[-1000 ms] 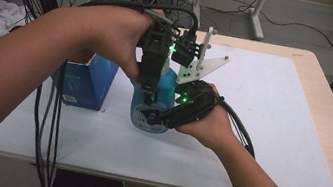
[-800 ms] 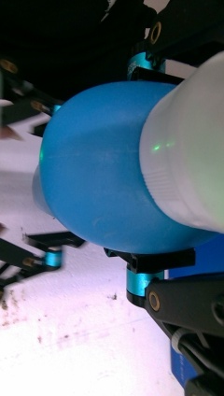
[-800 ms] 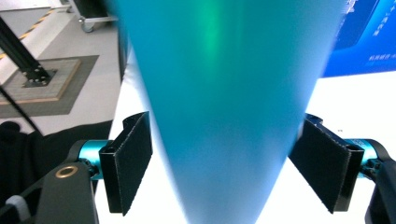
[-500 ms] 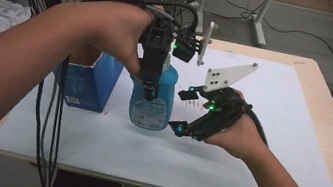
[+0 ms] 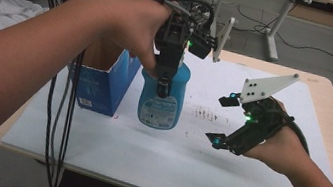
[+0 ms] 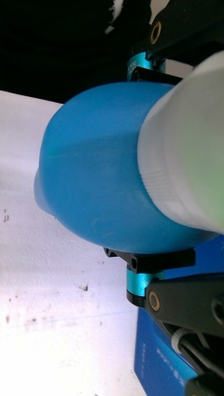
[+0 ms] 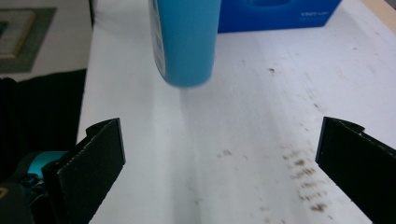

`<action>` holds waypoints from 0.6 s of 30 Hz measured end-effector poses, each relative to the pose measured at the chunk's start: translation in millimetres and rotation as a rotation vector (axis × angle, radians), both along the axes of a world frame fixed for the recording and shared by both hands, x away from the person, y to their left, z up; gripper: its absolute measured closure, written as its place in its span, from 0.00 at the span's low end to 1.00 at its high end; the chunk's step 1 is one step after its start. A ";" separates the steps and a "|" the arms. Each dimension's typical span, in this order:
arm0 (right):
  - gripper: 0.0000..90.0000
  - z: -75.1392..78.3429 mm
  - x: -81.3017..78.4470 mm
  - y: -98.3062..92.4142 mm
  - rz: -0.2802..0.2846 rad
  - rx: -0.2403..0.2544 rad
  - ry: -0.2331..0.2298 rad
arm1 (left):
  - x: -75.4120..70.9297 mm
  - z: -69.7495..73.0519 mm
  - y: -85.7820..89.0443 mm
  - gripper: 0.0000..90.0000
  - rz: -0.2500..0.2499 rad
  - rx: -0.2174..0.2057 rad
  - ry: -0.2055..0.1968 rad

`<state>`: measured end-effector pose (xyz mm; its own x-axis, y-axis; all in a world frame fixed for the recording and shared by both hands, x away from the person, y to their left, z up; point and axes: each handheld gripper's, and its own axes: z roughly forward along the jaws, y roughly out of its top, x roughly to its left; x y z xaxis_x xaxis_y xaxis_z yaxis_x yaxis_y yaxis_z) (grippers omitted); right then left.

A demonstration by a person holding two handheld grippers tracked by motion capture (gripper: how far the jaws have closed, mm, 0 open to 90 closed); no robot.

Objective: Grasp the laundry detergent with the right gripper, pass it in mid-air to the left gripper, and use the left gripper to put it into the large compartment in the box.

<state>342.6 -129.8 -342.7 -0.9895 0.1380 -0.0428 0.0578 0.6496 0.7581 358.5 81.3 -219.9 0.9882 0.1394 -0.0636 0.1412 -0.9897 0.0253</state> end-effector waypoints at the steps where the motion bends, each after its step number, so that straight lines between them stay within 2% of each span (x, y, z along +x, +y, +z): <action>1: 0.01 2.1 0.7 -1.7 0.006 -0.007 0.005 | 0.8 3.5 1.4 0.42 0.010 -0.003 0.000; 10: 0.01 22.3 6.6 -16.4 -0.007 -0.091 -0.026 | 11.0 33.7 16.7 0.42 0.189 -0.043 0.012; 14: 0.01 27.7 10.1 -22.3 -0.013 -0.126 -0.027 | 16.3 44.7 26.3 0.42 0.305 -0.069 0.025; 18: 0.01 29.7 12.9 -27.1 -0.019 -0.167 -0.020 | 20.1 57.6 37.8 0.42 0.427 -0.078 0.023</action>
